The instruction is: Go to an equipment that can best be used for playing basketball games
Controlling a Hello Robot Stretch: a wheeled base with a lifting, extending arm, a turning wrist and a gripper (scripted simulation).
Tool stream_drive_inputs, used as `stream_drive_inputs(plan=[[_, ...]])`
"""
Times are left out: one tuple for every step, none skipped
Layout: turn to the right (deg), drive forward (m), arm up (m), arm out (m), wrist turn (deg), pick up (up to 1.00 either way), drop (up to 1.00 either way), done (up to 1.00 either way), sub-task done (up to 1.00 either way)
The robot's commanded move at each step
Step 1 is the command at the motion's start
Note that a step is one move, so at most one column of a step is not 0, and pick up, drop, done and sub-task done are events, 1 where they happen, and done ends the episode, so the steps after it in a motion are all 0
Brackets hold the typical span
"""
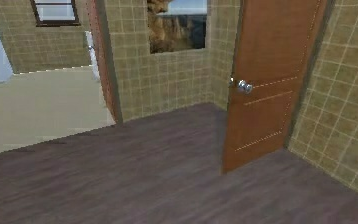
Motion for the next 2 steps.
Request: stream_drive_inputs(plan=[[-3.0,0.00,0.00,0.00,0.0,0.00,0.00,0.00,0.00],[0.0,1.00,0.00,0.00,0.0,0.00,0.00,0.00,0.00]])
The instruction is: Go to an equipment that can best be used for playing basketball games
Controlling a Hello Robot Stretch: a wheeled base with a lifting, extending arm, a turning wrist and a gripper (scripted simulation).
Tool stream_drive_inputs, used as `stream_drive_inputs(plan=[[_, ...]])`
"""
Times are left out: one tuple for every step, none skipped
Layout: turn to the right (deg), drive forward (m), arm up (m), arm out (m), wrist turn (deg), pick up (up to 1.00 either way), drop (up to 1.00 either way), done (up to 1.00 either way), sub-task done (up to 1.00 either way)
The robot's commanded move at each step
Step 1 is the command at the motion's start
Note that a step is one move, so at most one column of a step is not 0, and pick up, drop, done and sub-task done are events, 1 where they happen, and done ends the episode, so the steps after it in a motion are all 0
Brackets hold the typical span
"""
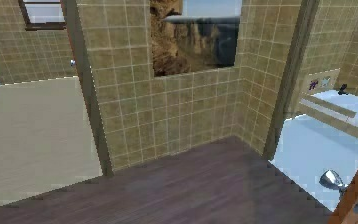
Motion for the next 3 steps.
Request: stream_drive_inputs(plan=[[0.0,0.35,0.00,0.00,0.0,0.00,0.00,0.00,0.00],[-45.0,0.00,0.00,0.00,0.0,0.00,0.00,0.00,0.00],[-36.0,0.00,0.00,0.00,0.0,0.00,0.00,0.00,0.00]])
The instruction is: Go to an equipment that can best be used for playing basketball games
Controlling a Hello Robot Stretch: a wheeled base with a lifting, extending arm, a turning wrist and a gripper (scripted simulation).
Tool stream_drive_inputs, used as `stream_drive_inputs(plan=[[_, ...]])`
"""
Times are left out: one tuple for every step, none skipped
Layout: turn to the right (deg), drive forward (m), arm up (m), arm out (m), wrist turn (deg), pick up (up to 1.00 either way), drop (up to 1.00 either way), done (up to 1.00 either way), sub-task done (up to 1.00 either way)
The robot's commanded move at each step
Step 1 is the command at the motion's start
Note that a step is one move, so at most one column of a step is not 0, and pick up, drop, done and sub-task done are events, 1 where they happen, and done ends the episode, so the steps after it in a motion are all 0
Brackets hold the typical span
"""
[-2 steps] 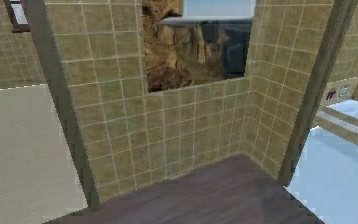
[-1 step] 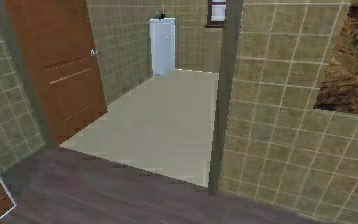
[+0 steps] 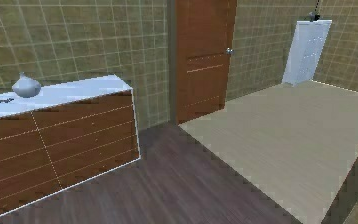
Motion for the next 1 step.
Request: stream_drive_inputs(plan=[[0.0,0.25,0.00,0.00,0.0,0.00,0.00,0.00,0.00]])
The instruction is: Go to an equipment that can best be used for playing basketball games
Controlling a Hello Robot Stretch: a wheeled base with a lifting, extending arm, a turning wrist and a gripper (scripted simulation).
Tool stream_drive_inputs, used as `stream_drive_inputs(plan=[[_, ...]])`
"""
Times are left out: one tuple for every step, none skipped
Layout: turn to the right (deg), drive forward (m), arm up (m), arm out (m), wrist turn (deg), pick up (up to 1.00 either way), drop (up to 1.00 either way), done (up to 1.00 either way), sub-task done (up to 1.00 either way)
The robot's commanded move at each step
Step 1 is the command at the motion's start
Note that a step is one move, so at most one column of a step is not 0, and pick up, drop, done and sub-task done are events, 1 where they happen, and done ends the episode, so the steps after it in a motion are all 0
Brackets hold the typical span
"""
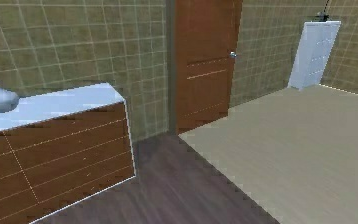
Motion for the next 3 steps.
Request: stream_drive_inputs(plan=[[45.0,0.00,0.00,0.00,0.0,0.00,0.00,0.00,0.00],[45.0,0.00,0.00,0.00,0.0,0.00,0.00,0.00,0.00],[24.0,0.00,0.00,0.00,0.0,0.00,0.00,0.00,0.00]])
